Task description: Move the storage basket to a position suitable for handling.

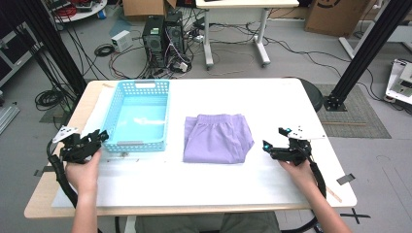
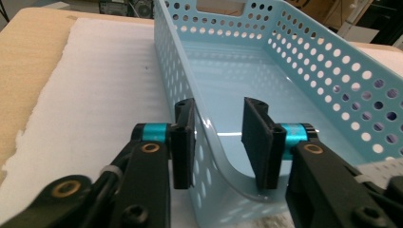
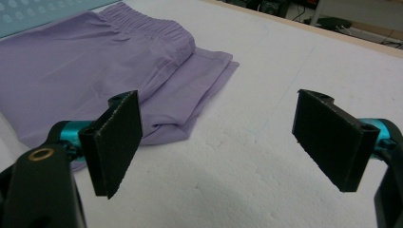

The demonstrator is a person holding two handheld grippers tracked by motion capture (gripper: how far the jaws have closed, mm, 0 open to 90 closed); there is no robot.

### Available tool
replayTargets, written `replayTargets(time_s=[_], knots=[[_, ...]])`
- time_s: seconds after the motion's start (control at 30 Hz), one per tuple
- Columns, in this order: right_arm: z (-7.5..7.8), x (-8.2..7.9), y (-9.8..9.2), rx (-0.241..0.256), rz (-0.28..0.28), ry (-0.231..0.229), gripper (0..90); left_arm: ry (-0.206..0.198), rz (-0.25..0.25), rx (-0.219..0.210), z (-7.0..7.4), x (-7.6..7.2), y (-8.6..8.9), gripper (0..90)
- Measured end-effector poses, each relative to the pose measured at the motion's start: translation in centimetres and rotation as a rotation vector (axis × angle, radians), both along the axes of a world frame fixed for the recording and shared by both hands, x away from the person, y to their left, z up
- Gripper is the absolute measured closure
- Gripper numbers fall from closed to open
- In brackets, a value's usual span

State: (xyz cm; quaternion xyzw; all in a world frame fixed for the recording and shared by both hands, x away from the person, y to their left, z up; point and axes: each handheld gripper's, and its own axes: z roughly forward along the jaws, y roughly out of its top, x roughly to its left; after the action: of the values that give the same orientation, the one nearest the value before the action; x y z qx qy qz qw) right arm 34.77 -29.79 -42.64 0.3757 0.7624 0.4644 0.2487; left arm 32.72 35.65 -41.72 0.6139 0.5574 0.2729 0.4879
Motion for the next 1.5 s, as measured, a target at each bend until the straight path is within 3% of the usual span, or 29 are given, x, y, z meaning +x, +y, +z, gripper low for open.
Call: replayTargets(time_s=[0.1,0.13,0.3,0.53,0.6,0.7,0.73,0.77,0.8,0.83,0.87,0.9,0.93,0.97,1.0,1.03,1.07,1.13,1.23,1.27,1.37,1.43,1.5], knots=[[0.0,0.0,0.1,-0.004,0.000,0.002,17.8,0.023,0.001,0.023,0.2,0.5,-0.1,67.2],[0.0,-0.1,0.2,-0.006,0.001,0.003,17.8,0.057,-0.007,0.078,0.3,1.0,-0.4,68.3],[-0.1,-0.1,0.3,-0.015,0.010,0.009,22.9,0.064,-0.016,0.081,0.2,1.7,-0.3,75.9],[-0.1,-0.1,0.6,-0.032,0.021,0.001,23.5,0.067,-0.143,0.154,0.7,4.8,-1.0,76.7],[-0.1,-0.3,0.7,-0.032,0.021,0.005,23.5,0.063,-0.176,0.133,0.8,6.4,-1.0,77.7],[-0.1,-0.3,0.8,-0.039,0.021,0.009,23.5,0.027,-0.180,0.110,0.6,7.0,-0.7,77.7],[-0.1,-0.3,0.7,-0.042,0.023,0.005,23.6,0.033,-0.182,0.097,0.6,7.1,-0.4,71.7],[-0.1,-0.3,0.8,-0.045,0.022,0.011,23.5,0.027,-0.147,0.092,0.7,6.9,0.0,62.0],[-0.1,-0.3,0.8,-0.045,0.022,0.011,23.5,0.027,-0.147,0.092,0.7,6.9,0.0,55.6],[-0.1,-0.3,0.7,-0.042,0.024,0.004,23.5,-0.025,-0.128,0.085,1.0,6.0,0.1,50.0],[-0.1,-0.3,0.7,-0.042,0.024,0.004,23.5,-0.025,-0.128,0.085,1.0,6.0,0.1,42.5],[-0.1,-0.3,0.7,-0.039,0.026,0.005,23.5,-0.037,-0.102,0.094,1.2,5.3,0.0,42.5],[-0.2,-0.2,0.7,-0.039,0.023,0.006,23.5,-0.068,-0.096,0.087,1.4,4.1,-0.3,34.7],[-0.2,-0.1,0.7,-0.040,0.025,0.011,23.5,-0.093,-0.101,0.084,1.4,3.3,-0.5,34.7],[-0.2,-0.1,0.7,-0.040,0.025,0.011,23.5,-0.093,-0.101,0.084,1.4,3.3,-0.5,33.5],[-0.3,-0.1,0.8,-0.044,0.032,0.001,23.5,-0.110,-0.107,0.105,1.3,1.9,-1.4,32.1],[-0.3,-0.1,0.8,-0.044,0.032,0.001,23.5,-0.110,-0.107,0.105,1.3,1.9,-1.4,32.1],[-0.2,-0.2,0.8,-0.041,0.029,0.001,23.5,-0.138,-0.101,0.134,1.0,-0.3,-3.4,32.2],[-0.1,-0.2,0.8,-0.036,0.028,0.006,23.6,-0.136,-0.106,0.117,0.9,-1.4,-4.6,32.1],[-0.1,-0.2,0.8,-0.037,0.028,0.005,23.5,-0.117,-0.126,0.089,0.7,-2.3,-5.6,32.1],[-0.2,-0.2,0.8,-0.038,0.029,0.004,23.5,-0.103,-0.142,0.083,0.3,-3.0,-6.6,32.1],[-0.2,-0.2,0.9,-0.035,0.029,0.005,23.6,-0.084,-0.151,0.105,-0.1,-3.4,-7.6,32.2],[-0.2,-0.2,0.9,-0.037,0.031,0.008,23.5,-0.047,-0.129,0.137,-0.9,-3.3,-8.4,32.1]])
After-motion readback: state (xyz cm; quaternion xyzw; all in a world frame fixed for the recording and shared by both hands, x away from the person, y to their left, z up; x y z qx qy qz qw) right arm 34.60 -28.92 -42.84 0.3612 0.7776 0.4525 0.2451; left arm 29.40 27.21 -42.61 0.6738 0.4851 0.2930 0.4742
